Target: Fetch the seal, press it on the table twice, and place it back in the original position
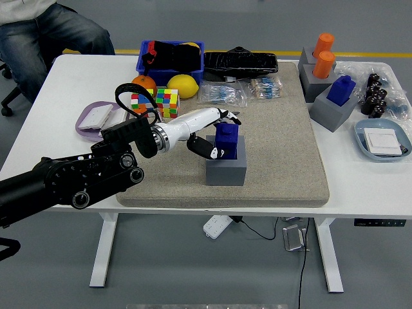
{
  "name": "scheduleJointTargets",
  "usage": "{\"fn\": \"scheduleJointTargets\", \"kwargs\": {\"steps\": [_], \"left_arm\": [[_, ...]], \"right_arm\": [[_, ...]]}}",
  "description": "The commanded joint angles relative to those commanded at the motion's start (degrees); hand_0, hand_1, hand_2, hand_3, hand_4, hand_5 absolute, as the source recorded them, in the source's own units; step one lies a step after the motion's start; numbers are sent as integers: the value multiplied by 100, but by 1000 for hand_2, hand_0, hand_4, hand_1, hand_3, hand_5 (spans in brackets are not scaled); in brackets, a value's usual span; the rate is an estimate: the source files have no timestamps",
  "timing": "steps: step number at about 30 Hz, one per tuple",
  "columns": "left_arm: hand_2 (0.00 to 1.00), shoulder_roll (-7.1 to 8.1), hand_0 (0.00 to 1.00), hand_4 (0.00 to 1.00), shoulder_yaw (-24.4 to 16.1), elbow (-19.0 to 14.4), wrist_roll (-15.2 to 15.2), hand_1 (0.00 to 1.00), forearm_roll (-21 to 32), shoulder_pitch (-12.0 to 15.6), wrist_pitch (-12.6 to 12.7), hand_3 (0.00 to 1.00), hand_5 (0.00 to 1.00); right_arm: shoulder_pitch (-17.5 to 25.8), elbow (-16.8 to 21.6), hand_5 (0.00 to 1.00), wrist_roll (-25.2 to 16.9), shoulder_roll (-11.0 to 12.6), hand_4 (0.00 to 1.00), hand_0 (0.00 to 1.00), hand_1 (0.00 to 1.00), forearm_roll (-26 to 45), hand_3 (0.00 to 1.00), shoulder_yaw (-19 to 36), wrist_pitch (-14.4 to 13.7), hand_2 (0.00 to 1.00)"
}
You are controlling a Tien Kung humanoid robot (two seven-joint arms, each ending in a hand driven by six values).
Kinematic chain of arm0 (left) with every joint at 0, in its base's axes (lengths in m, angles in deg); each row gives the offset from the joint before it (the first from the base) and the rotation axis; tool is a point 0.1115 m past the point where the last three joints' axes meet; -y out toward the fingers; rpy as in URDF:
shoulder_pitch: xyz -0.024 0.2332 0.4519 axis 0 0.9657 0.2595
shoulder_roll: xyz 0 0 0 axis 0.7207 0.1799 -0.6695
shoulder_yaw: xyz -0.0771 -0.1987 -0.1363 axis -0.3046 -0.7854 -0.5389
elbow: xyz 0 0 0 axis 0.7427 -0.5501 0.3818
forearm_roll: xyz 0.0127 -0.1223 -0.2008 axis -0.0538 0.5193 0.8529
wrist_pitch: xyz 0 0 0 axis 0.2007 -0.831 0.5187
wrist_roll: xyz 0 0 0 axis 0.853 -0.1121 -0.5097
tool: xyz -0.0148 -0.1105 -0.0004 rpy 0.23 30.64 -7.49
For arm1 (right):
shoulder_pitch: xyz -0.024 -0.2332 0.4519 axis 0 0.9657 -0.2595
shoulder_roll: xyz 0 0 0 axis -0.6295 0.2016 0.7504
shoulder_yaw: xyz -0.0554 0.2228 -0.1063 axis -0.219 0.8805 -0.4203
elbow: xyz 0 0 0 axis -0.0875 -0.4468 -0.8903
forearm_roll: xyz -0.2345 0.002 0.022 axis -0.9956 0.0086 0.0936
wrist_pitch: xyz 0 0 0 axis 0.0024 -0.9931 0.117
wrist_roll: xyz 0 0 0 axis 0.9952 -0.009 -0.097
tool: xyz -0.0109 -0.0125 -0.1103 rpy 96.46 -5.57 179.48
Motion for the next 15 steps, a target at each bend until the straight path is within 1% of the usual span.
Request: {"fn": "scheduleJointTargets", "kwargs": {"steps": [8,15], "left_arm": [[466,-28,831,559,15,42,36,530,0,2,-10,805,2],[472,-83,831,560,24,207,16,530,61,-2,8,805,2]], "right_arm": [[11,-1,480,-2,-4,869,933,780,4,811,-2,-6,781],[2,-3,479,-4,-11,869,933,780,5,812,-5,-6,781]]}}
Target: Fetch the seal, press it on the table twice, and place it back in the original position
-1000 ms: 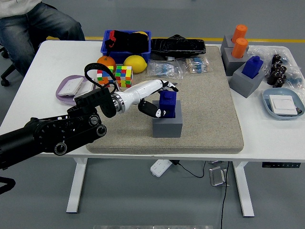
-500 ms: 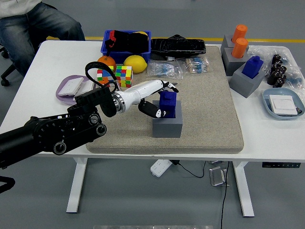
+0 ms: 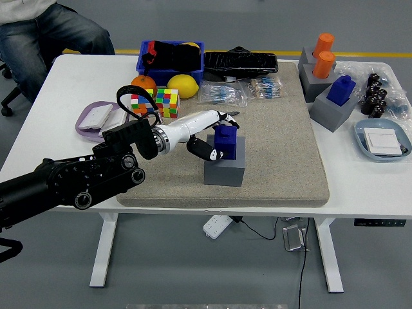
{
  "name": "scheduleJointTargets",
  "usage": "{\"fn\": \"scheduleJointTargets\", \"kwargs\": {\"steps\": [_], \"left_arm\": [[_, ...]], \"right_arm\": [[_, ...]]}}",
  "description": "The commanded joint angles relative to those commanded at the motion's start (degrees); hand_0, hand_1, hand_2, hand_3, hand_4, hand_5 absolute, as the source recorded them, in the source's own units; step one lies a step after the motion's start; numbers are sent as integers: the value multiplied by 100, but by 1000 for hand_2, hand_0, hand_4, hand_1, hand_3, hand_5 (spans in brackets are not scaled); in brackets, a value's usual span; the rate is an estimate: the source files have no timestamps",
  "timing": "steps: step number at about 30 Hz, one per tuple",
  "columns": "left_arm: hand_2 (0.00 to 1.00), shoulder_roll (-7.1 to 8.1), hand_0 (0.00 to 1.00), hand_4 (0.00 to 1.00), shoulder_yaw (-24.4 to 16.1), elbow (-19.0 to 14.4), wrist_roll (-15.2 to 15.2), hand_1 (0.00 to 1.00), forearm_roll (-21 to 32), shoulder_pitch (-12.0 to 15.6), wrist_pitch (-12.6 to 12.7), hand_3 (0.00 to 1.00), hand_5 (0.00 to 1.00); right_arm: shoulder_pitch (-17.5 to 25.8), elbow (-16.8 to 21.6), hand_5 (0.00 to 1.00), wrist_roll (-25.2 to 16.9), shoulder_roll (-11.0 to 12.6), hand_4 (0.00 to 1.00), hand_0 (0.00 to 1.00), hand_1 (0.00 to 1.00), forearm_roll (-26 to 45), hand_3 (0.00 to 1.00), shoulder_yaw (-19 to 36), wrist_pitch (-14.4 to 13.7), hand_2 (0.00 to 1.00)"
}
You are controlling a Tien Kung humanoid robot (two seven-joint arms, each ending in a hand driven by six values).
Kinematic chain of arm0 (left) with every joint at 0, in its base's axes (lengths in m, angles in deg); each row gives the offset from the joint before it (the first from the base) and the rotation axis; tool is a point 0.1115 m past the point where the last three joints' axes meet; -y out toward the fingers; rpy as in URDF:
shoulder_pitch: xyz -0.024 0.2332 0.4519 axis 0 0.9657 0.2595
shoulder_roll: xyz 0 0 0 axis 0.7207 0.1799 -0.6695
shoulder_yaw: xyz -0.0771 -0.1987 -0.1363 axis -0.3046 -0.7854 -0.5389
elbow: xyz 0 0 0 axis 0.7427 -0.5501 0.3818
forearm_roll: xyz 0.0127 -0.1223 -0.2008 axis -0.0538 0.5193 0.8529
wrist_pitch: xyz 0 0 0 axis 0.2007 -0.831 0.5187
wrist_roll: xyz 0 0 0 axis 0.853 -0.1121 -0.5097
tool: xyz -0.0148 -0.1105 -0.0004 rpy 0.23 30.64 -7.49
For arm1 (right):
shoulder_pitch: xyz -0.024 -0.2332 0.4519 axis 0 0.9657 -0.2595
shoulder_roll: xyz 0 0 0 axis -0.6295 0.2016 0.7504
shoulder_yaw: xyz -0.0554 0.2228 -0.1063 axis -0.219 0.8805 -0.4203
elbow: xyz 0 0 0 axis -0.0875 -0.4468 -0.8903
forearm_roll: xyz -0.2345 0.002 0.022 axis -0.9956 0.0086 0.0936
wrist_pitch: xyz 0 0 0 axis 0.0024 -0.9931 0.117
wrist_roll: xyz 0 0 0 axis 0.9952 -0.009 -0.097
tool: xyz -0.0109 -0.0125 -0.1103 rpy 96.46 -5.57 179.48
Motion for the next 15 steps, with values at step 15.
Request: {"fn": "scheduleJointTargets", "kwargs": {"steps": [15], "left_arm": [[776,-11,883,738,-77,99,7,838,197,-14,-107,862,2]], "right_arm": [[7,-1,479,-5,-7,869,933,779,-5,812,18,4,780]]}}
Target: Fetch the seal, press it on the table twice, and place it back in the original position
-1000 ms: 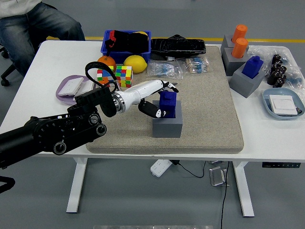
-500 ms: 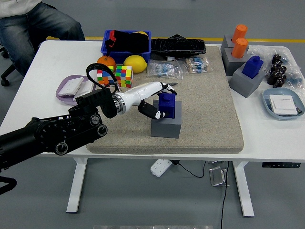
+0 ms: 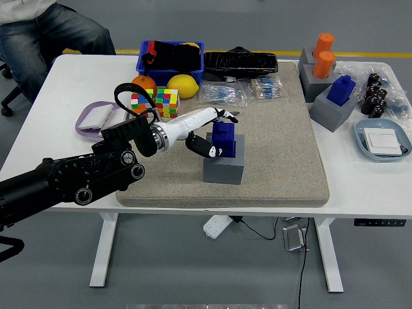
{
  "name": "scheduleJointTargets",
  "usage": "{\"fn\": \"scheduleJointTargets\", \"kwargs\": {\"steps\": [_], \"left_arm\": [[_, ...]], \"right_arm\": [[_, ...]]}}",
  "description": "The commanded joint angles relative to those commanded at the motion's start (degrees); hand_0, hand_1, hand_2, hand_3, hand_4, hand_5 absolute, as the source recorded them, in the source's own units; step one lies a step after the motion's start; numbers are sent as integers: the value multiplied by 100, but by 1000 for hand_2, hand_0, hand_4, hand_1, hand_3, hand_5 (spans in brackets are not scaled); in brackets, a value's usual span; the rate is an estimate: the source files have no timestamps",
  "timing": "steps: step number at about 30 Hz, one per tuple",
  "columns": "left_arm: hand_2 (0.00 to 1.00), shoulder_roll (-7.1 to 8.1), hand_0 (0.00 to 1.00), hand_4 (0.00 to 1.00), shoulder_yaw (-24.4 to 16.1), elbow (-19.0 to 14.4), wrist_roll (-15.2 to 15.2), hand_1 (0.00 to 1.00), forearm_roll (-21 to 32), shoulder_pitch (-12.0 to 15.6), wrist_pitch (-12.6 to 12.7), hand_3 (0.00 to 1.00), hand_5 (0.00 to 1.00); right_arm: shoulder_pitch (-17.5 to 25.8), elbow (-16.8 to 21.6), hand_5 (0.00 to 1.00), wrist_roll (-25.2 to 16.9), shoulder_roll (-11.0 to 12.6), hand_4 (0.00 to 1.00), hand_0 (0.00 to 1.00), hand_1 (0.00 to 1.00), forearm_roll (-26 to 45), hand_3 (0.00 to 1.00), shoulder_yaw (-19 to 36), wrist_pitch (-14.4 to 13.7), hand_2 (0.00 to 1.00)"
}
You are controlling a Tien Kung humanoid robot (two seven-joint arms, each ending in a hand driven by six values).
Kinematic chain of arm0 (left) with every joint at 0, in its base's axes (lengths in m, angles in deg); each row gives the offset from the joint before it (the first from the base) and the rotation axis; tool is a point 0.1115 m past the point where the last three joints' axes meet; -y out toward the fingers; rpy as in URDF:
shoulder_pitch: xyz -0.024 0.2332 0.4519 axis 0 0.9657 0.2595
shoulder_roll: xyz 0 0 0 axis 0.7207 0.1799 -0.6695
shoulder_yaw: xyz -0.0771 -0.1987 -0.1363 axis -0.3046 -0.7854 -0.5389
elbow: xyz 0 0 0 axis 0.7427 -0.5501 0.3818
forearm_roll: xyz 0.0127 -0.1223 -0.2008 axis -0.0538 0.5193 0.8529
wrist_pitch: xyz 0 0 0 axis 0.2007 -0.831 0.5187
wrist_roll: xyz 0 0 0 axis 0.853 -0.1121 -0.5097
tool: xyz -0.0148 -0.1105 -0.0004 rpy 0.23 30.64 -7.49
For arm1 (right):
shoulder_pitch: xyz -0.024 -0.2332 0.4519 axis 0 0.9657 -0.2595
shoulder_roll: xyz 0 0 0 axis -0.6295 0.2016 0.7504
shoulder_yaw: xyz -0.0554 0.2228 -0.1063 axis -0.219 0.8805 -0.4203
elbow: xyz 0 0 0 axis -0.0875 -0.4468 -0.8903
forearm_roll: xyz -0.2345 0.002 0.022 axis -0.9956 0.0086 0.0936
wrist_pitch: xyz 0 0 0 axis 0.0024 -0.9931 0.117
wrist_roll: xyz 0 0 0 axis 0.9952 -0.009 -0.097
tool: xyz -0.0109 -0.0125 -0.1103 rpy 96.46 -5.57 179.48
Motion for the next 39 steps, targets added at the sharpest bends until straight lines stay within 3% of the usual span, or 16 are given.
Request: {"fn": "scheduleJointTargets", "kwargs": {"steps": [22,23,29,30,35,36,39], "left_arm": [[815,-8,896,754,-58,-4,47,863,49,-26,-156,868,2],[951,-10,934,917,-62,9,32,966,69,-24,-150,931,2],[951,-18,934,917,-73,89,-74,966,242,-11,-100,931,2],[998,-18,983,998,-77,97,-90,998,267,-9,-103,998,89],[998,-3,983,998,-166,134,1,998,432,-14,-509,998,89],[998,-4,998,998,-183,146,28,998,512,-15,-620,998,305],[998,-9,998,998,-230,184,0,998,673,-11,-746,998,305]], "right_arm": [[3,-3,478,-3,0,869,933,779,-7,812,15,-2,779],[2,-2,478,-3,-3,869,933,779,-7,812,14,-2,779],[6,0,478,-4,-11,869,933,779,-8,812,10,2,779],[8,-1,477,-4,-11,869,933,779,-9,812,12,3,778],[9,-3,477,-5,-6,869,933,779,-12,812,12,3,778],[9,-3,477,-6,-8,869,932,779,-13,812,17,3,778],[9,1,477,-7,-13,869,932,779,-14,812,23,1,778]]}}
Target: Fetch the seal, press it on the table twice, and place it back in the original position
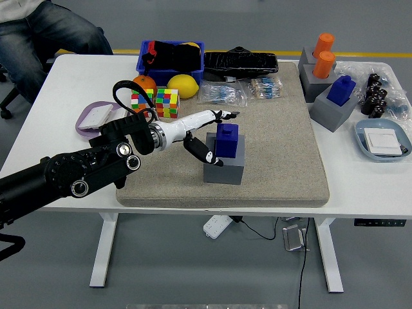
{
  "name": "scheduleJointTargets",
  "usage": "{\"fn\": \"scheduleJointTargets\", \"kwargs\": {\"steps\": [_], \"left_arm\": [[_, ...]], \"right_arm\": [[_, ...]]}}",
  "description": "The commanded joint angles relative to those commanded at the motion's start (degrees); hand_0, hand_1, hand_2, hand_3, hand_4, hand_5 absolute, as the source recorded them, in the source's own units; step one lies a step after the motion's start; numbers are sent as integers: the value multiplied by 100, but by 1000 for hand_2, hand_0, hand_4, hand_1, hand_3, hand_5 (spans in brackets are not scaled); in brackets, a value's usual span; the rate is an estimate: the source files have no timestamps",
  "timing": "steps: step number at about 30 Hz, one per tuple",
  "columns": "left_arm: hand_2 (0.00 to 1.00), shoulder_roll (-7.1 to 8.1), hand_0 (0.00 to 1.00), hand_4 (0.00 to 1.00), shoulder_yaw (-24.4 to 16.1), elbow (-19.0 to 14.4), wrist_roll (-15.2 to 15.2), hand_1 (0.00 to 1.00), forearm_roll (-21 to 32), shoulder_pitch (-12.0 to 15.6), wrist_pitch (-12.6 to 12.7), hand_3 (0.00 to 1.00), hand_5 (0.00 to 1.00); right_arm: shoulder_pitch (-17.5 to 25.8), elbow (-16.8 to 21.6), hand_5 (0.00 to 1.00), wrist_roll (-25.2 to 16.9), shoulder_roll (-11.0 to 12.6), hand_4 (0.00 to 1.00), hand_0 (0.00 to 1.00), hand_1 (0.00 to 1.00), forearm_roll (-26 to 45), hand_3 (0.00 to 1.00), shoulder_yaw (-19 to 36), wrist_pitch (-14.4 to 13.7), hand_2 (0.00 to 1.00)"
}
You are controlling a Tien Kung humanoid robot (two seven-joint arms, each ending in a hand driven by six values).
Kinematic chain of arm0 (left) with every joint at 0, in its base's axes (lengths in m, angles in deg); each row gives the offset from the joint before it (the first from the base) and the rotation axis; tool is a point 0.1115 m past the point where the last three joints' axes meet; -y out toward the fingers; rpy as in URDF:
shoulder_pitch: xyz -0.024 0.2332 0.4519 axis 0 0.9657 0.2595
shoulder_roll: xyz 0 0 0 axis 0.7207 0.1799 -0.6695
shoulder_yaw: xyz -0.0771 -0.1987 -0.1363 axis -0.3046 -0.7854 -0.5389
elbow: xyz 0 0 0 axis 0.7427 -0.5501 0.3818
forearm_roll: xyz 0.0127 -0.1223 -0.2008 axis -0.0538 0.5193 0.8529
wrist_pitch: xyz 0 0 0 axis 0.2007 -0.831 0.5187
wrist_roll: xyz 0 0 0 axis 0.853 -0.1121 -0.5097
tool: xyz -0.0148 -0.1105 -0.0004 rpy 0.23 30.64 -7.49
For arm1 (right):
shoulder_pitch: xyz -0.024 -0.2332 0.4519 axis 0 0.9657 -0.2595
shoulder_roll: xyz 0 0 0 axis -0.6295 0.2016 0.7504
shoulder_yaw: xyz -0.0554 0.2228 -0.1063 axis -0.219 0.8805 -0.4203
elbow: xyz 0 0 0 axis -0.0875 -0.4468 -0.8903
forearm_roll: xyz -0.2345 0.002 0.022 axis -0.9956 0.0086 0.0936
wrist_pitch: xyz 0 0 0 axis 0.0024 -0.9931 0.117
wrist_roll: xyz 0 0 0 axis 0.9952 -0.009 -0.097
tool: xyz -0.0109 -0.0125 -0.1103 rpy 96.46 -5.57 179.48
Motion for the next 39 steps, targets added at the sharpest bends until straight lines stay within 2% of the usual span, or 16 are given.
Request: {"fn": "scheduleJointTargets", "kwargs": {"steps": [2,3,8,9,11,14,15,18,20,21,26,27,32,33,38,39], "left_arm": [[998,-6,998,998,-40,39,-112,998,187,13,32,998,305],[998,-9,998,998,-69,55,-160,998,272,22,62,998,449],[998,2,998,998,-200,155,-455,998,857,79,424,998,449],[998,8,998,998,-237,181,-544,998,979,98,497,998,816],[998,25,998,998,-287,213,-717,998,1230,130,617,998,816],[998,49,998,998,-340,308,-1245,998,1903,181,970,998,816],[998,52,998,998,-360,343,-1390,998,2112,193,1071,998,955],[998,97,998,998,-502,500,-1861,998,2805,254,1404,998,955],[998,161,998,998,-632,542,-1932,998,3048,310,1552,998,955],[991,196,975,898,-689,554,-1946,998,3125,333,1554,989,615],[991,470,975,898,-1204,613,-1972,998,2951,529,1738,989,615],[978,560,960,865,-1321,639,-1963,988,2960,573,1756,969,495],[978,962,960,865,-1884,797,-1934,988,2774,772,1820,969,495],[971,1028,956,854,-2004,835,-1937,975,2748,812,1831,959,440],[971,1425,956,854,-2662,1082,-1937,975,2632,998,1885,959,440],[968,1495,952,851,-2774,1112,-1931,971,2607,1020,1890,955,416]], "right_arm": [[0,-1,477,0,-3,869,932,779,1,812,5,0,778],[1,0,476,0,-3,869,932,779,1,810,7,-1,778],[4,-3,476,-1,-8,869,932,779,-1,810,17,-2,778],[5,-4,476,-2,-11,869,932,779,-1,812,19,-2,778],[9,-6,476,-3,-19,869,932,779,-1,812,27,-2,778],[14,-16,476,-3,-32,869,932,779,-2,812,38,-4,778],[15,-16,476,-4,-34,869,932,779,-1,812,40,-5,778],[13,-10,476,-6,-37,869,932,779,4,812,44,-13,778],[15,-11,476,-8,-36,869,932,779,5,812,49,-20,778],[13,-14,476,-8,-34,869,932,778,4,813,51,-23,778],[-6,-16,476,-8,-37,869,932,778,-3,813,81,-24,778],[-11,-18,475,-7,-33,869,932,778,-10,811,93,-24,778],[-25,-35,475,-2,-12,869,932,778,-51,811,181,-30,778],[-29,-34,475,-2,-9,870,932,776,-57,809,193,-32,778],[-49,-35,475,-2,2,870,932,776,-92,809,264,-39,778],[-54,-37,475,0,1,869,932,777,-98,808,271,-39,778]]}}
